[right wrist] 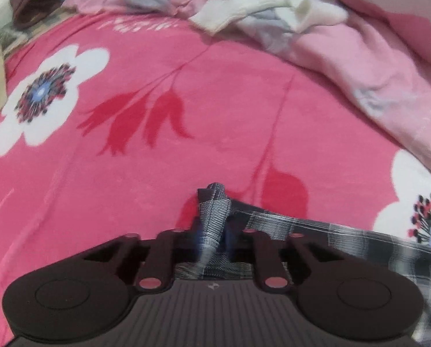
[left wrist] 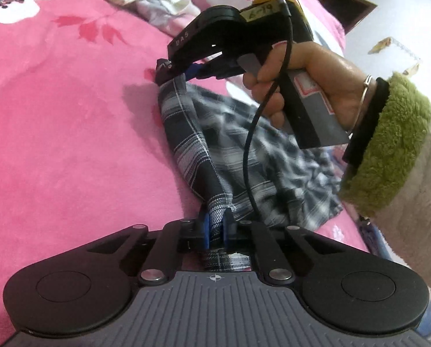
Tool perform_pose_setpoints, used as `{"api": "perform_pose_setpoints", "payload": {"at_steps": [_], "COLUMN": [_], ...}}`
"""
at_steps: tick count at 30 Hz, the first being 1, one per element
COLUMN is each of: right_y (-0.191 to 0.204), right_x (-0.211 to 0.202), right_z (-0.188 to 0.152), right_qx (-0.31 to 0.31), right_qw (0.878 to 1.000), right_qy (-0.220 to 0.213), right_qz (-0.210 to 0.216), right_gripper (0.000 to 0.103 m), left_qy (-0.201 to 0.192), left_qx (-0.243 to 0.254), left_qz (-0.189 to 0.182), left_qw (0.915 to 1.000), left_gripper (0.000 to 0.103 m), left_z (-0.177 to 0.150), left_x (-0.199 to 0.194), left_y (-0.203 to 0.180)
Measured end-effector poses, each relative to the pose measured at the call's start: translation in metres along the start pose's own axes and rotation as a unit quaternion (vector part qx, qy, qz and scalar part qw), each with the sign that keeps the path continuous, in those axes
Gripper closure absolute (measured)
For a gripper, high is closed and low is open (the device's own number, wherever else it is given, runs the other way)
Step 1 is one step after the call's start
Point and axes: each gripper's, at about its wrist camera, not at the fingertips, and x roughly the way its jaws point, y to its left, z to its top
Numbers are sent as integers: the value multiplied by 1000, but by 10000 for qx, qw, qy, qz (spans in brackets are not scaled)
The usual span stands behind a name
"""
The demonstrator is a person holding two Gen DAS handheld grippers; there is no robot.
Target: Fold clothes
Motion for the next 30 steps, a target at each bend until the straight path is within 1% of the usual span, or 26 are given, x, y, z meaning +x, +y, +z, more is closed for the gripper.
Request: {"api": "perform_pose_setpoints", "payload": {"at_steps": [2,5,8,11,16,23,25,27,28,30], "right_y": [2,10,20,30,61,117,127,128,125,114], "right_x": [-6,-15,-21,-25,-19,-2,10,21,24,14], "right_z": [2,5,11,18,30,46,48,47,46,42], "right_qx": [12,-41,-77,-121,-254,-456,-407,-272,-182,-30], "right_qw": [10000,9998,9996,9993,9983,9954,9959,9968,9967,9954], "right_qy": [-79,-194,-282,-359,-398,-440,-358,-246,-228,-355], "right_qz": [-29,-25,15,75,336,717,718,711,753,887], "right_gripper": [90,90,91,91,91,92,91,87,83,75], "left_qy": [-15,-104,-277,-448,-627,-941,-861,-771,-768,-768], "left_qx": [-204,-317,-362,-400,-657,-874,-924,-1005,-1017,-1035], "left_qz": [-104,-179,-239,-198,59,592,729,823,866,948], "left_qw": [9997,9993,9987,9980,9958,9900,9893,9885,9881,9871], "left_gripper": [98,99,99,99,99,99,99,96,95,91], "left_z": [0,-2,-2,-1,-2,-6,-8,-8,-8,-10], "left_x": [-3,-11,-27,-45,-73,-129,-130,-129,-130,-133], "left_y": [2,3,4,9,28,60,64,66,65,64]}}
